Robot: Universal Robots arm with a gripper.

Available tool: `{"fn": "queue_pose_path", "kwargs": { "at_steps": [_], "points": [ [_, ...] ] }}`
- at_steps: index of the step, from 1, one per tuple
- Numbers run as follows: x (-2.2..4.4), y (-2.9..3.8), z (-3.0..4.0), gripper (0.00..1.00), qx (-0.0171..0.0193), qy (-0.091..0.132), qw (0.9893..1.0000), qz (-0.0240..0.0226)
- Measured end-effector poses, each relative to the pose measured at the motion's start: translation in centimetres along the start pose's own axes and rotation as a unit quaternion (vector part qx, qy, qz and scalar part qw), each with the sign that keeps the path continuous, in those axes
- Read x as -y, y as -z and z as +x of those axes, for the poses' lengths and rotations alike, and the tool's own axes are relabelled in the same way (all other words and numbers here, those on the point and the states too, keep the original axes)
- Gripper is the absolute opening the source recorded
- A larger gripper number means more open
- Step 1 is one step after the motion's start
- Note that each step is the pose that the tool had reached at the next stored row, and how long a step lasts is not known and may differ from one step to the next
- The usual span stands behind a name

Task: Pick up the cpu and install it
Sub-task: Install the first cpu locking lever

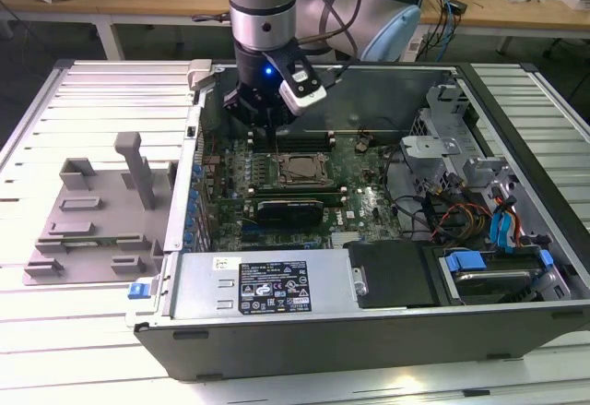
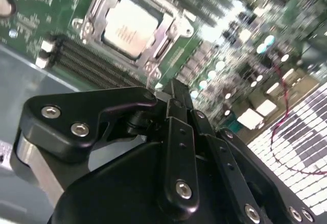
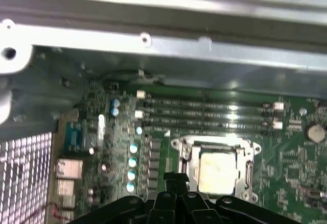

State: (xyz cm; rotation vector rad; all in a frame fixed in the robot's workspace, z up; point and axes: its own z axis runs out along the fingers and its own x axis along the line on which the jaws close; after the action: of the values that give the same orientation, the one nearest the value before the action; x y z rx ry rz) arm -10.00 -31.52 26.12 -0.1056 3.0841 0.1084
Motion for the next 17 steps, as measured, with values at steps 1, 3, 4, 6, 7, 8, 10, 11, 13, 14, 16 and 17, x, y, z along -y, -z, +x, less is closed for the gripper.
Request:
{"fn": "queue_pose_path", "kwargs": {
  "at_steps": [1,3,4,6,7,8,10,11,13,14,16,17],
  "points": [
    [0.0,0.0,0.09,0.11,0.0006,0.0,1.0,-0.0083],
    [-0.01,0.01,0.23,0.11,0.0017,-0.001,0.9997,-0.024],
    [-0.01,0.01,0.36,0.11,0.0026,-0.002,0.9993,-0.0368],
    [0.0,0.01,0.49,0.11,0.0043,-0.003,0.9981,-0.061],
    [0.0,0.01,0.5,0.11,0.0046,-0.003,0.9978,-0.0655],
    [-0.01,0.01,0.5,0.11,0.0046,-0.003,0.9978,-0.0659],
    [0.01,-0.02,0.37,0.11,0.0046,-0.003,0.9978,-0.0661],
    [0.02,-0.04,0.21,0.11,0.0046,-0.003,0.9978,-0.0661],
    [0.06,-0.1,-0.31,0.11,0.0046,-0.003,0.9978,-0.0661],
    [0.09,-0.14,-0.66,0.11,0.0046,-0.003,0.9978,-0.0661],
    [0.16,-0.25,-1.69,0.11,0.0044,-0.003,0.9978,-0.0661],
    [0.2,-0.31,-2.17,0.11,0.0041,-0.003,0.9978,-0.0662]
  ]
}}
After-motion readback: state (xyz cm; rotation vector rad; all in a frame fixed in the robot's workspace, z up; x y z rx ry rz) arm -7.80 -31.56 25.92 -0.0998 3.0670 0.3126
